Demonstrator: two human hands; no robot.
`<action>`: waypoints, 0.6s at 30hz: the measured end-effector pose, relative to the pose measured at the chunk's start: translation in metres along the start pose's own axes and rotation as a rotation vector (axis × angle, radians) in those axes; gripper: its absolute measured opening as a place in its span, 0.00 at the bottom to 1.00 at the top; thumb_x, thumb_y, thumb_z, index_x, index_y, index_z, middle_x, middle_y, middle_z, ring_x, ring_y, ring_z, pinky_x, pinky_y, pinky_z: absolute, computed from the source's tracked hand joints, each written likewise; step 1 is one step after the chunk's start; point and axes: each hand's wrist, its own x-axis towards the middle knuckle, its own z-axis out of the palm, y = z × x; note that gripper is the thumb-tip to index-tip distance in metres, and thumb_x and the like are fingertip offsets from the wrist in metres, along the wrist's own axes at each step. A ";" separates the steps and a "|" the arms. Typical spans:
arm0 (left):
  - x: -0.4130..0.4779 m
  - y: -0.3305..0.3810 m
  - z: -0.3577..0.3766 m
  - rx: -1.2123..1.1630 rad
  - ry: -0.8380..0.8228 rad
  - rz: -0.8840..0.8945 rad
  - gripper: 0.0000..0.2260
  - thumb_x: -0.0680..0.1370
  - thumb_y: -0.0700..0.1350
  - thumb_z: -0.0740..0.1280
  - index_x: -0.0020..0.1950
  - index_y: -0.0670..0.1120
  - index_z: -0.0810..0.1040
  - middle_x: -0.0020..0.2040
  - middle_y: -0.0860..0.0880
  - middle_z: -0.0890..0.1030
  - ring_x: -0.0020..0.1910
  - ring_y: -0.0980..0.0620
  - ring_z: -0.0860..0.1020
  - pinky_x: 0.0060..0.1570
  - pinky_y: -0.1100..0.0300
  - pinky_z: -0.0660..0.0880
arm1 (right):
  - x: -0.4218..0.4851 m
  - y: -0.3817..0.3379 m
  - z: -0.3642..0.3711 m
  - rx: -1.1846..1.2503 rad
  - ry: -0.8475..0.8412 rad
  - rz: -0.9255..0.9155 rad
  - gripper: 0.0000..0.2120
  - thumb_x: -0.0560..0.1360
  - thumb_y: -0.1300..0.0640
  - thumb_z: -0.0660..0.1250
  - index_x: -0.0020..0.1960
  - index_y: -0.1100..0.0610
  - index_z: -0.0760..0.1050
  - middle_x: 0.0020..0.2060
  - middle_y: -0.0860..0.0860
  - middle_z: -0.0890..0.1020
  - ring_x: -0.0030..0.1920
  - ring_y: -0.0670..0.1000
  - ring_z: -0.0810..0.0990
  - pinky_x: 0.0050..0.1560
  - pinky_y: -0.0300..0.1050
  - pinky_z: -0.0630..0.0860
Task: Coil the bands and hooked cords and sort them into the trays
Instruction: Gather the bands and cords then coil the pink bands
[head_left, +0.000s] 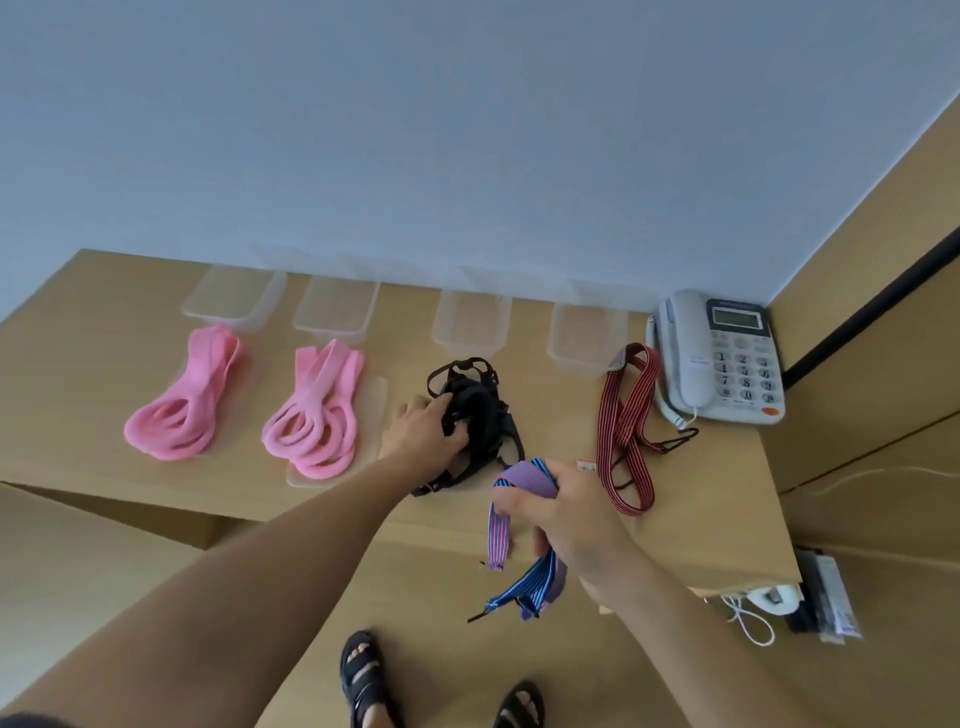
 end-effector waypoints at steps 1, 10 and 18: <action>-0.005 0.001 -0.007 0.002 -0.007 -0.002 0.27 0.78 0.57 0.62 0.76 0.56 0.64 0.68 0.46 0.71 0.69 0.43 0.65 0.67 0.47 0.66 | -0.002 -0.002 -0.002 0.000 -0.012 -0.006 0.11 0.70 0.60 0.74 0.41 0.66 0.75 0.27 0.54 0.74 0.21 0.49 0.68 0.22 0.35 0.64; -0.079 0.052 -0.102 -0.666 -0.638 0.431 0.29 0.65 0.36 0.61 0.67 0.43 0.73 0.57 0.52 0.80 0.54 0.61 0.79 0.46 0.72 0.74 | -0.026 -0.047 -0.011 0.006 -0.204 -0.091 0.07 0.66 0.54 0.72 0.38 0.58 0.81 0.37 0.62 0.83 0.22 0.51 0.69 0.31 0.46 0.65; -0.110 0.042 -0.144 -0.586 -0.609 0.580 0.03 0.78 0.37 0.69 0.46 0.44 0.77 0.36 0.55 0.80 0.34 0.57 0.77 0.35 0.64 0.72 | -0.059 -0.087 -0.007 0.005 -0.136 -0.210 0.09 0.70 0.47 0.71 0.42 0.53 0.84 0.37 0.59 0.84 0.25 0.51 0.72 0.28 0.42 0.66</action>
